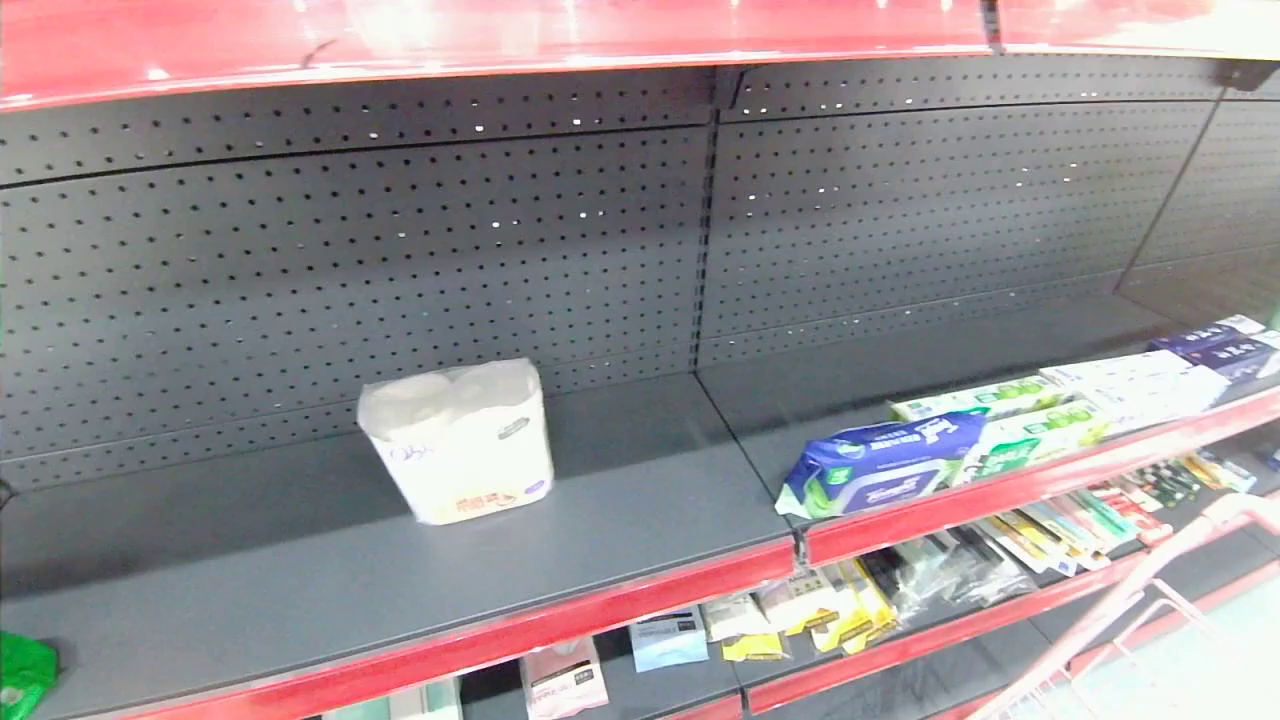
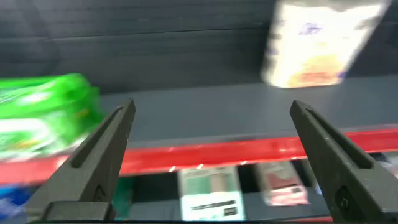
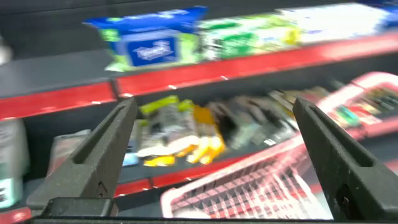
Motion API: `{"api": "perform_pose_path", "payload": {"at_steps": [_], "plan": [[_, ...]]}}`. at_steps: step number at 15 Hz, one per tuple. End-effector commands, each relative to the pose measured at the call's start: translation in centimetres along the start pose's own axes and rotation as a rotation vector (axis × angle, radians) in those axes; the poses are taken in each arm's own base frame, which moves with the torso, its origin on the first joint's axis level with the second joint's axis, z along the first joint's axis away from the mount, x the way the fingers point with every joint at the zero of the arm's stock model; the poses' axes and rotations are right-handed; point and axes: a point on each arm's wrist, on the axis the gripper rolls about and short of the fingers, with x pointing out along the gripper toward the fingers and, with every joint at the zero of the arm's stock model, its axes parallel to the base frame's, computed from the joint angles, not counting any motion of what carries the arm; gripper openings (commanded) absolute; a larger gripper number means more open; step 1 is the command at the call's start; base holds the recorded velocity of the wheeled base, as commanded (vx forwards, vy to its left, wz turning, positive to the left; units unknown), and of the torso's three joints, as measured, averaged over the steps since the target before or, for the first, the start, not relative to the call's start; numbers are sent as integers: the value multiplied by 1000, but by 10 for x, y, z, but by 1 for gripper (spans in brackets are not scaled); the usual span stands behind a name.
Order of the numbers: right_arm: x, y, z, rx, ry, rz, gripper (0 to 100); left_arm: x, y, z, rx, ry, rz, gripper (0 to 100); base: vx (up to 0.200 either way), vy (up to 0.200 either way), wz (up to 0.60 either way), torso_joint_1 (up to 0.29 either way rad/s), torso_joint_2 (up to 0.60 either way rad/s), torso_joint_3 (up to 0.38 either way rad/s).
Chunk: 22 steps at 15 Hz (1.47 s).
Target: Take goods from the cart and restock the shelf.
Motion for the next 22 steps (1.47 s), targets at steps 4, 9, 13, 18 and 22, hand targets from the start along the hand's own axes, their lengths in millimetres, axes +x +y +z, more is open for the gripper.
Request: {"api": "perform_pose_path", "payload": {"at_steps": [4, 9, 13, 18, 22], "plan": [[0, 0, 0, 0, 1, 0, 100, 0, 0, 0, 0, 1, 1, 100, 0, 0, -600, 2, 1, 0], [0, 0, 0, 0, 1, 0, 100, 0, 0, 0, 0, 1, 1, 100, 0, 0, -600, 3, 0, 5], [0, 0, 0, 0, 1, 0, 100, 0, 0, 0, 0, 1, 1, 100, 0, 0, -600, 6, 4, 7], [1, 0, 1, -8, 15, 11, 100, 0, 0, 0, 0, 1, 1, 100, 0, 0, -120, 0, 0, 0], [36, 2, 129, 196, 58, 123, 100, 0, 0, 0, -2, 1, 3, 100, 0, 0, 0, 0, 0, 0]]}}
